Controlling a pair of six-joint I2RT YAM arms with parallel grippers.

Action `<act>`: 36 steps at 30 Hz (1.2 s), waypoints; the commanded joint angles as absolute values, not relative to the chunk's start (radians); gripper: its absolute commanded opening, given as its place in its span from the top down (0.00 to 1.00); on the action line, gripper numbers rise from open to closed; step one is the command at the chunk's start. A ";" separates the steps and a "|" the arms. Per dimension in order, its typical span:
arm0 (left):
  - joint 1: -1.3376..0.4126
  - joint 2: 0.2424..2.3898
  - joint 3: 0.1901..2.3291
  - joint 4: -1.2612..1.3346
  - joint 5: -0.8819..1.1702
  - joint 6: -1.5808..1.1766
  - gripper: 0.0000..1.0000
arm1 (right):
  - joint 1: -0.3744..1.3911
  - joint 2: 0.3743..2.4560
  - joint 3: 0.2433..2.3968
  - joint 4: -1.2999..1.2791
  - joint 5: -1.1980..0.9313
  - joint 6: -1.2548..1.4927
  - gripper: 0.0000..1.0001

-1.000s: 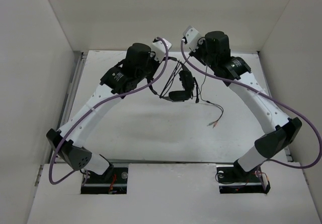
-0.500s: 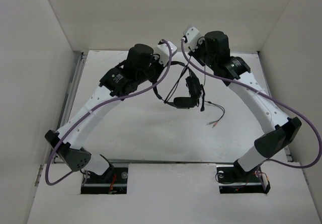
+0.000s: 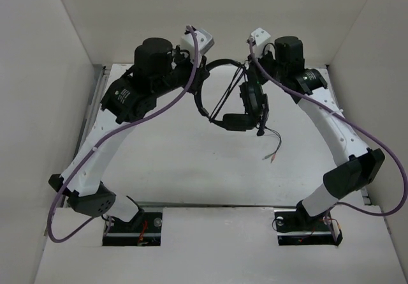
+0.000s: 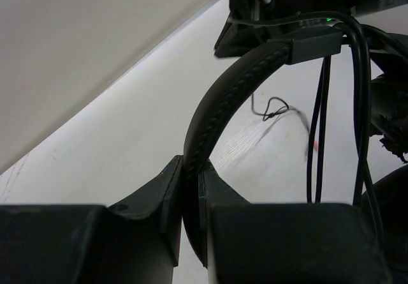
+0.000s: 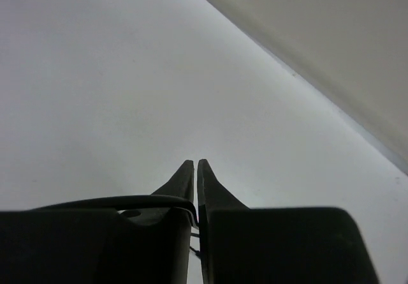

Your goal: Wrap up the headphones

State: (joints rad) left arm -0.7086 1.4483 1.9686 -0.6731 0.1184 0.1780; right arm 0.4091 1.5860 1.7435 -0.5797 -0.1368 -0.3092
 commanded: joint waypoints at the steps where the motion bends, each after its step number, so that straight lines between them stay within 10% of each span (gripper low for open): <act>1: -0.716 1.440 2.097 -0.592 0.250 0.078 0.99 | 0.351 1.562 1.805 -0.583 -0.472 -0.074 0.88; 11: -0.743 1.539 2.295 -0.565 0.282 -0.021 0.98 | 0.324 1.555 1.665 -0.289 -0.985 0.417 0.81; 36: -0.532 1.629 2.459 -0.356 -0.106 -0.072 0.98 | 0.610 1.508 1.212 0.227 -1.196 0.831 0.74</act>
State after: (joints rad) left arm -0.5526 1.6505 2.4058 -0.4904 -0.0326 -0.0387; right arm 0.5991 1.5631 1.2167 0.0772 -1.1431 0.7631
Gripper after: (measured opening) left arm 0.087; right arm 0.256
